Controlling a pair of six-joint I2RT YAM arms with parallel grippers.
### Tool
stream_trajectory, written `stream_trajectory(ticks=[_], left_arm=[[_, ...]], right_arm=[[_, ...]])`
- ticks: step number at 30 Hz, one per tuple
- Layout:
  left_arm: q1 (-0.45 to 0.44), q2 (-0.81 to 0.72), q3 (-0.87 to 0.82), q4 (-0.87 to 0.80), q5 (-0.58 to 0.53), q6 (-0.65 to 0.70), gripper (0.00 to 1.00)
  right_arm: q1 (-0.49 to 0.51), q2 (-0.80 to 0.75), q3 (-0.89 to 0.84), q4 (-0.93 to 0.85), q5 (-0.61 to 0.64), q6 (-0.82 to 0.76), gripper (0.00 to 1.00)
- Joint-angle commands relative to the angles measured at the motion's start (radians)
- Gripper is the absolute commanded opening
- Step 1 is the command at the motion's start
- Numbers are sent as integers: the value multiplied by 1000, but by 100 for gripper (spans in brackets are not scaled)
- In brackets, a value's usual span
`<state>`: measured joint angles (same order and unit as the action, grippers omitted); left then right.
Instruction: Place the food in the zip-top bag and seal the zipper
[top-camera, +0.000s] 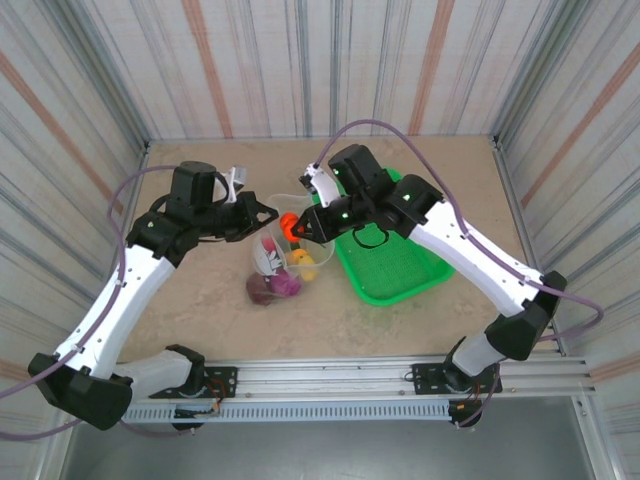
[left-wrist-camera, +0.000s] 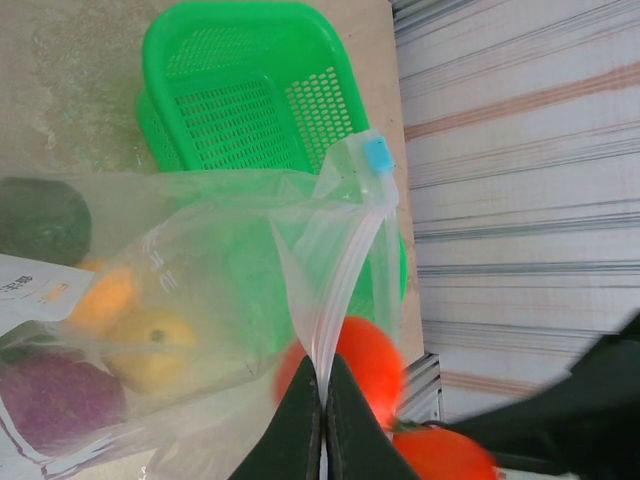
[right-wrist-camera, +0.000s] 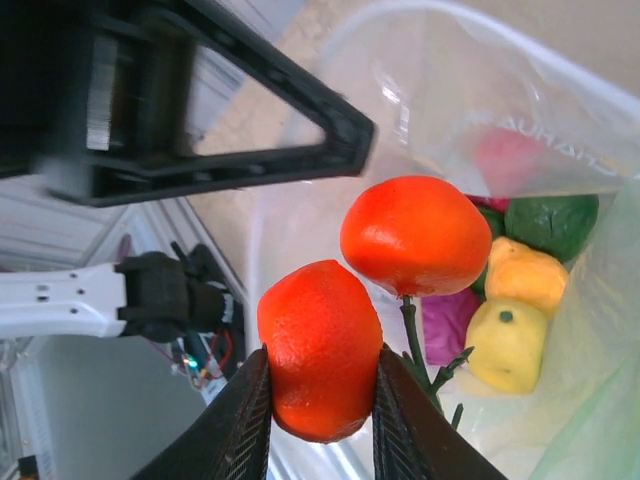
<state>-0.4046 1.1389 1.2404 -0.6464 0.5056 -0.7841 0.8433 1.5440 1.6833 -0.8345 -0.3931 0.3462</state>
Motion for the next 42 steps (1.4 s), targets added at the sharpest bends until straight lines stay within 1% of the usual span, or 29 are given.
stream_trajectory(ticks=[1, 6, 10, 11, 12, 16, 19, 25, 27, 29, 31, 34, 36, 38, 42], left_arm=[[12, -18, 44, -5, 16, 2, 0], [15, -31, 45, -16, 17, 4, 0], [16, -33, 39, -13, 20, 3, 0], [16, -33, 39, -13, 23, 2, 0], [16, -31, 38, -13, 26, 3, 0], [16, -30, 42, -13, 28, 8, 0], [16, -33, 38, -16, 23, 12, 0], [16, -35, 19, -4, 23, 6, 0], [16, -36, 15, 0, 21, 7, 0], [16, -37, 4, 7, 26, 2, 0], [16, -42, -9, 17, 30, -6, 0], [16, -47, -24, 24, 34, -11, 0], [16, -46, -34, 27, 42, -12, 0], [16, -47, -49, 32, 50, -17, 0], [16, -54, -78, 48, 56, -24, 0]], right_arm=[[-2, 11, -42, 26, 21, -22, 27], [-12, 46, -82, 15, 84, -6, 27], [2, 113, -15, -77, 278, 0, 27], [2, 127, 3, -92, 304, 5, 28], [2, 135, 18, -100, 312, 9, 30], [5, 129, 57, -91, 286, 19, 52], [10, 85, 72, -75, 298, 13, 60], [8, -23, 73, -33, 372, -2, 58], [6, -42, 61, -34, 412, -8, 57], [-7, -51, 41, -36, 419, -15, 56], [-34, -43, 39, -52, 382, 18, 57], [-91, -24, 41, -39, 257, 110, 62], [-111, -7, 43, -22, 204, 161, 64], [-127, 30, 74, -32, 143, 186, 64], [-151, 103, 118, -58, 38, 205, 69]])
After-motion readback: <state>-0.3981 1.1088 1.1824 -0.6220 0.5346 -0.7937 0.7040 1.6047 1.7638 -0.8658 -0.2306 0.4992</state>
